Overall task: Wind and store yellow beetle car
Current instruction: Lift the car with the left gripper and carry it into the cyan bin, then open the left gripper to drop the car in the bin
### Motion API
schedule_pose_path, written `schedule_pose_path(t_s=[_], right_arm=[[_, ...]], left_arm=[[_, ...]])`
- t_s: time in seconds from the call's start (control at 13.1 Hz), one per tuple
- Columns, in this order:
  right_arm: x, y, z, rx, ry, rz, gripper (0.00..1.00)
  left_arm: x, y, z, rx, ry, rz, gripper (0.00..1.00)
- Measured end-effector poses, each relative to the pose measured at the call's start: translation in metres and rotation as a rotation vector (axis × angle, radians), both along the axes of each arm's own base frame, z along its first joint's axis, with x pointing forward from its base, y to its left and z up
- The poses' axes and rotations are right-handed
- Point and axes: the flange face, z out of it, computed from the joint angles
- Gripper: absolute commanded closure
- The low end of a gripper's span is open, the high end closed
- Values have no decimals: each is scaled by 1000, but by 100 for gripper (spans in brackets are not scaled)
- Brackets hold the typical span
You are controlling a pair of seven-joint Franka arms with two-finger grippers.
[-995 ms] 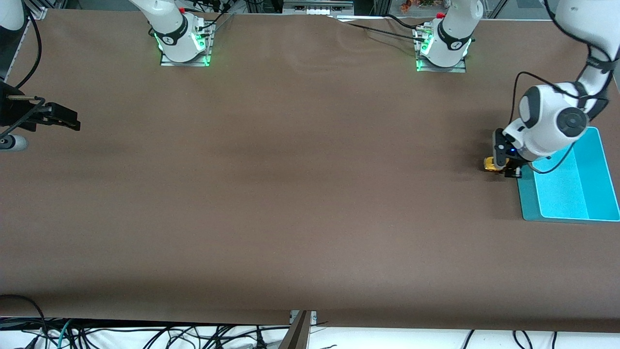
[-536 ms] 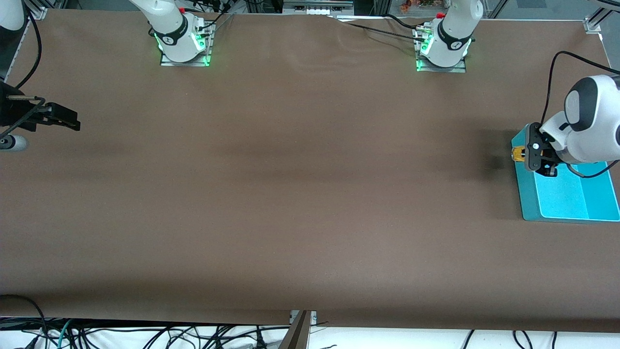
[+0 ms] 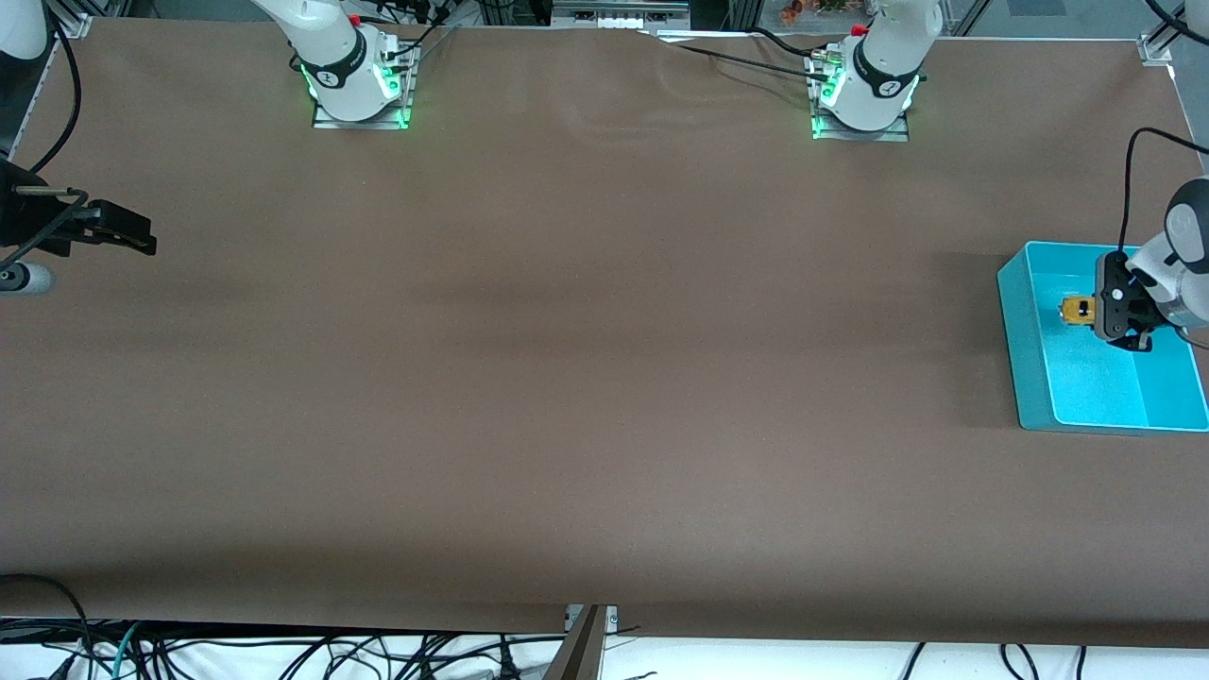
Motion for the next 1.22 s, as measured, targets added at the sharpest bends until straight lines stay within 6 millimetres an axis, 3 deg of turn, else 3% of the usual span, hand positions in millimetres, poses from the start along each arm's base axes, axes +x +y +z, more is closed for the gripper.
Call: schedule_pose_path(t_s=[0.15,0.23,0.31,0.38,0.61,0.77,1.0,1.07,1.22], right_arm=[[0,0,0,0,1,0,0],[0,0,0,0,1,0,0],[0,0,-1,0,1,0,0],[0,0,-1,0,1,0,0],[0,0,-1,0,1,0,0],[0,0,-1,0,1,0,0],[0,0,-1,0,1,0,0],[0,0,-1,0,1,-1,0],[1,-1,-1,0,1,-1,0]], left_arm=[[1,11,-38,-12,-31,-27,87],[1,14,-53,-18,-37,-38,71],[0,17,-63,-22,-43,-46,12],[-2,21,-71,-26,-43,-51,0],[-1,30,-69,-21,-57,-45,0],[9,33,-45,-4,-84,-46,0],[17,27,36,30,-99,22,0],[21,14,69,38,-100,56,0],[39,-29,129,43,-89,129,0]])
